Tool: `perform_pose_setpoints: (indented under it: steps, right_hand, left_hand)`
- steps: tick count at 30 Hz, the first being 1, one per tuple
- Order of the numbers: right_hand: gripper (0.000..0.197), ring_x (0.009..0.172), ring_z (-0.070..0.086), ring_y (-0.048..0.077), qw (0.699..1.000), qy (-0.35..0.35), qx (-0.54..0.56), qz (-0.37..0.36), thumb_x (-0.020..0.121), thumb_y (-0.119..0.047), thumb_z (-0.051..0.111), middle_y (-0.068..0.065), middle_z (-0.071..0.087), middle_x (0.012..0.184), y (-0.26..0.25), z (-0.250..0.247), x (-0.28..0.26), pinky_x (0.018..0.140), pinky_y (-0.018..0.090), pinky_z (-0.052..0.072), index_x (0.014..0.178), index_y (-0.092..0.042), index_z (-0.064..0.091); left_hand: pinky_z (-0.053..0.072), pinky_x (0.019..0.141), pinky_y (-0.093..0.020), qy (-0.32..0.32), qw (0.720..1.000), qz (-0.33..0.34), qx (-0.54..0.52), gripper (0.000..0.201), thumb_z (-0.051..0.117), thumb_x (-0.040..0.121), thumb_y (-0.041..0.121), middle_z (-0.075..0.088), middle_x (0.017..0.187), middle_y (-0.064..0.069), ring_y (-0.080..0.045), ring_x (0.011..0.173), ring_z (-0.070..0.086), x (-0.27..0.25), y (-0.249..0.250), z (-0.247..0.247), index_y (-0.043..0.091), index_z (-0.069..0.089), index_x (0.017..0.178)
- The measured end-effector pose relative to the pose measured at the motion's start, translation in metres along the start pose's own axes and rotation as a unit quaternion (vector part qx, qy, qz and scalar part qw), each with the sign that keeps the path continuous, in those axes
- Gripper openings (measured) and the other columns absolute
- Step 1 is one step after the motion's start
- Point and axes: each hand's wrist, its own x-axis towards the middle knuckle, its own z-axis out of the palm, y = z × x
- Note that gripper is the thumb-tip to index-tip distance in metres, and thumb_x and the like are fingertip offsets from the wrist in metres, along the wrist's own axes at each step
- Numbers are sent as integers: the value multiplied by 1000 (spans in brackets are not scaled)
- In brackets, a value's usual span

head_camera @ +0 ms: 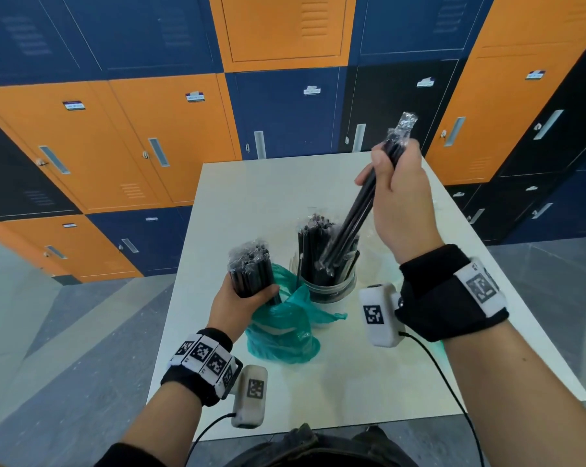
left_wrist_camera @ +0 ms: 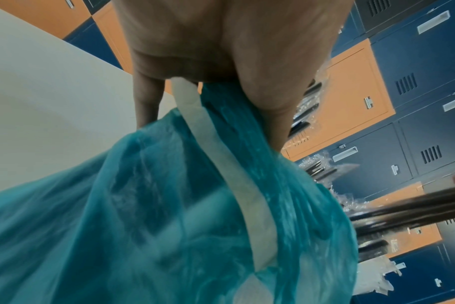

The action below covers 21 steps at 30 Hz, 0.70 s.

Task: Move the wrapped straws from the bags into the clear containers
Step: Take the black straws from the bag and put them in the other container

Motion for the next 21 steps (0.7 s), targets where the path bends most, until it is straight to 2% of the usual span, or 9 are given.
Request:
perform_pose_setpoints:
  steps: [2, 5, 7, 9, 12, 14, 16, 18, 21]
  right_hand:
    - [15, 73, 58, 6, 998, -41, -40, 17, 105, -28, 34, -5, 65, 81, 9, 1, -3, 66, 19, 45, 107, -16, 42]
    - [19, 86, 58, 17, 988, -104, -99, 54, 103, -31, 39, 1, 64, 95, 39, 14, -17, 70, 28, 42, 106, -14, 46]
    - [27, 100, 45, 23, 966, -110, -230, 32, 101, -35, 45, 8, 55, 113, 65, 25, -33, 83, 32, 37, 106, -9, 54]
    - [32, 111, 35, 27, 951, -101, -291, 25, 97, -40, 51, 7, 44, 128, 86, 36, -51, 92, 38, 34, 108, -11, 60]
    - [30, 114, 33, 25, 960, -79, -266, 27, 93, -40, 58, 4, 41, 133, 98, 43, -65, 94, 40, 34, 108, -15, 63]
    - [26, 118, 34, 22, 968, -68, -240, 4, 90, -34, 62, 1, 40, 137, 95, 42, -62, 97, 36, 32, 111, -19, 62]
    - [32, 126, 35, 17, 980, -56, -191, -26, 88, -22, 63, -3, 39, 142, 89, 39, -56, 103, 29, 28, 119, -23, 58]
    - [41, 134, 34, 14, 981, -62, -168, -78, 91, -14, 58, -6, 40, 146, 83, 36, -53, 109, 27, 26, 129, -26, 53]
    - [34, 141, 31, 13, 966, -109, -187, -143, 101, -19, 45, -6, 46, 146, 81, 39, -57, 118, 32, 21, 133, -21, 56]
  left_hand:
    - [45, 77, -24, 0, 1000, -2, -2, 56, 85, 70, 35, 63, 102, 10, -13, 96, 60, 0, 0, 0, 27, 51, 114]
    - [43, 71, -19, 1, 1000, -4, -2, 55, 85, 71, 35, 60, 96, 16, -10, 91, 58, -1, 1, 0, 29, 49, 112]
    - [43, 74, -21, 4, 1000, -5, -4, 55, 85, 71, 35, 60, 96, 17, -10, 92, 59, -1, 1, 1, 29, 50, 112]
    - [44, 76, -22, 5, 1000, -7, -4, 55, 85, 71, 35, 61, 97, 15, -11, 93, 59, 0, 0, 0, 29, 50, 113]
    - [44, 77, -23, 6, 1000, -10, -8, 55, 85, 71, 34, 62, 99, 13, -11, 93, 60, 0, 1, 1, 27, 51, 114]
    - [45, 75, -21, 8, 1000, -10, -14, 55, 86, 71, 32, 63, 101, 11, -12, 94, 61, 1, 0, 1, 26, 52, 114]
    - [45, 74, -20, 7, 1000, -10, -20, 55, 86, 71, 32, 63, 101, 12, -11, 94, 61, 1, 0, 1, 25, 52, 114]
    - [45, 75, -21, 7, 1000, -10, -20, 56, 86, 71, 32, 63, 100, 12, -11, 94, 61, 1, -1, 2, 25, 52, 115]
    - [44, 76, -22, 7, 1000, -7, -21, 55, 85, 71, 32, 62, 99, 14, -11, 94, 60, 2, -2, 1, 27, 51, 114]
